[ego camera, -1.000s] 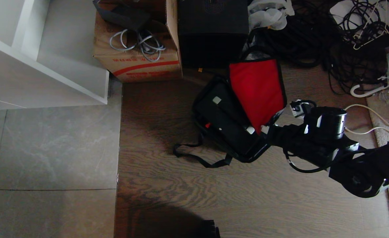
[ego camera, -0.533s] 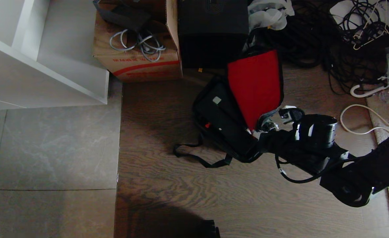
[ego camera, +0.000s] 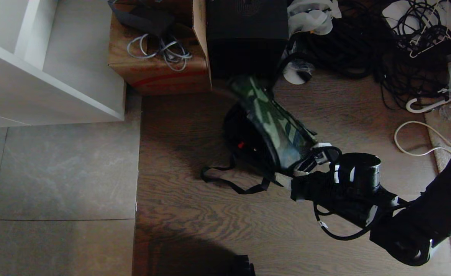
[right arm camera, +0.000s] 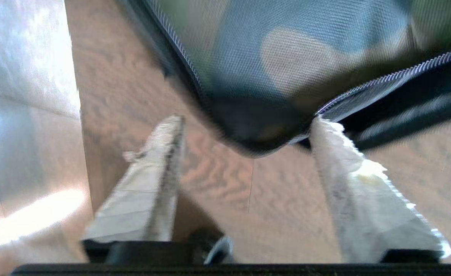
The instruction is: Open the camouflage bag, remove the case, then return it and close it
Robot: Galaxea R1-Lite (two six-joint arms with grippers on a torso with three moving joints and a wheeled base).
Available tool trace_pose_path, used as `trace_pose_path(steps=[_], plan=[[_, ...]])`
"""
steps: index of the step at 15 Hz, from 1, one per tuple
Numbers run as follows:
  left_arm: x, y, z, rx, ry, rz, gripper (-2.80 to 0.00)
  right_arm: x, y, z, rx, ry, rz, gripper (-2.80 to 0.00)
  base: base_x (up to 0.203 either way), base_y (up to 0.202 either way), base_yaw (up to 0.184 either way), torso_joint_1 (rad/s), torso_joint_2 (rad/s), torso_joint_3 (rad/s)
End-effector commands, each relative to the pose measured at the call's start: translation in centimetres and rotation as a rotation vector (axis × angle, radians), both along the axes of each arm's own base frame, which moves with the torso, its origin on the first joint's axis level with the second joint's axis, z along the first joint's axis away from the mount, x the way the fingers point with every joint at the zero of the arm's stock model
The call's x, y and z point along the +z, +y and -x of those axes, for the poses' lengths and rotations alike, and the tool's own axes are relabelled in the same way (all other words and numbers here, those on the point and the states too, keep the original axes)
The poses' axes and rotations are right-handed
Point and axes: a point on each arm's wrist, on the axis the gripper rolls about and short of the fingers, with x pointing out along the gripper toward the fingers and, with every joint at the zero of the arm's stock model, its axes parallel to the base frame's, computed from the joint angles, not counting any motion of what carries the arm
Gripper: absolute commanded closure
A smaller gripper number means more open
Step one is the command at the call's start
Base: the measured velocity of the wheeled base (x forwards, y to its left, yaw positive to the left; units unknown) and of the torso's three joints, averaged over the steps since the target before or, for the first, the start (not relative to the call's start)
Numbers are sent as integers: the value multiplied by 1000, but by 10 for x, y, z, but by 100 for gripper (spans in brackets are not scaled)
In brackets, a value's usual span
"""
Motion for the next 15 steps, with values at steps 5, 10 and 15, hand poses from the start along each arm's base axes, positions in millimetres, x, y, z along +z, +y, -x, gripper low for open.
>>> trace_pose_path(steps=[5, 10, 15], plan=[[0, 0, 0, 0, 1, 0, 0, 12, 0, 21, 31, -5, -11, -280, 0, 0, 0, 0, 0, 0], [0, 0, 0, 0, 0, 0, 0, 33, -5, 29, 15, 30, -67, -280, 0, 0, 0, 0, 0, 0], [0, 0, 0, 0, 1, 0, 0, 30, -17, 31, -61, 175, -122, -280, 0, 0, 0, 0, 0, 0]])
